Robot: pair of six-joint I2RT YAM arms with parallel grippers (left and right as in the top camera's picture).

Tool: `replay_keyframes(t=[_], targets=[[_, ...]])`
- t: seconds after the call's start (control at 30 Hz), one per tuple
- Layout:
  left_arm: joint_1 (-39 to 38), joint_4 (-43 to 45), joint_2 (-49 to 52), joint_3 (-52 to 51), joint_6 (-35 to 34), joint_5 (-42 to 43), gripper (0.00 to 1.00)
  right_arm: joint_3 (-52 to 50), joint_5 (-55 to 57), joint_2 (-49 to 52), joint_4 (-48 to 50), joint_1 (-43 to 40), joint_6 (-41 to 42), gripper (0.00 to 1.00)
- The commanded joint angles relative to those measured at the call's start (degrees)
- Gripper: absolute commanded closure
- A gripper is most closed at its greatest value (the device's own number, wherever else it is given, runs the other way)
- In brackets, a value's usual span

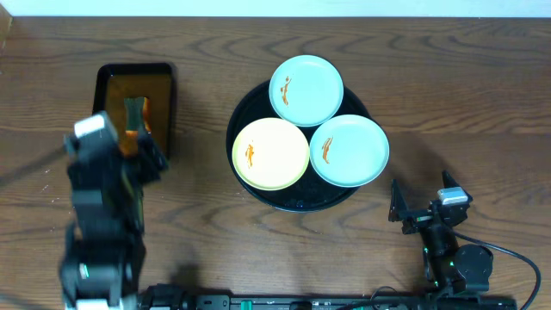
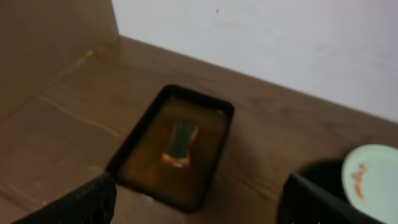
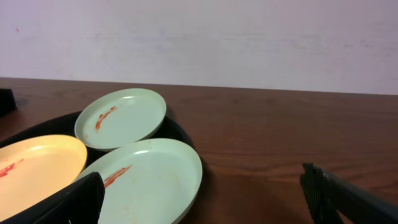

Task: Clean dirty plates on tray and stack at the side
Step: 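Reach the left gripper down into the water tray toward the sponge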

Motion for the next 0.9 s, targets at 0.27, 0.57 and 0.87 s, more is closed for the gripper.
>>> replay_keyframes(t=[0.27,0.57,0.87], targets=[[6.6,-16.3,22.9,25.0,1.4,8.4,0.13,-0.1,0.1,-0.1,-0.2,-0.5,-0.8,0.01],[16.2,-18.5,33.7,30.6,1.4,15.6,0.13,-0.1,0.1,-0.1,-0.2,-0.5,-0.8,0.01],[17.3,-12.1,48.5,30.6,2.0,15.6,0.13,-0.1,0.1,-0.1,-0.2,-0.5,-0.8,0.01]])
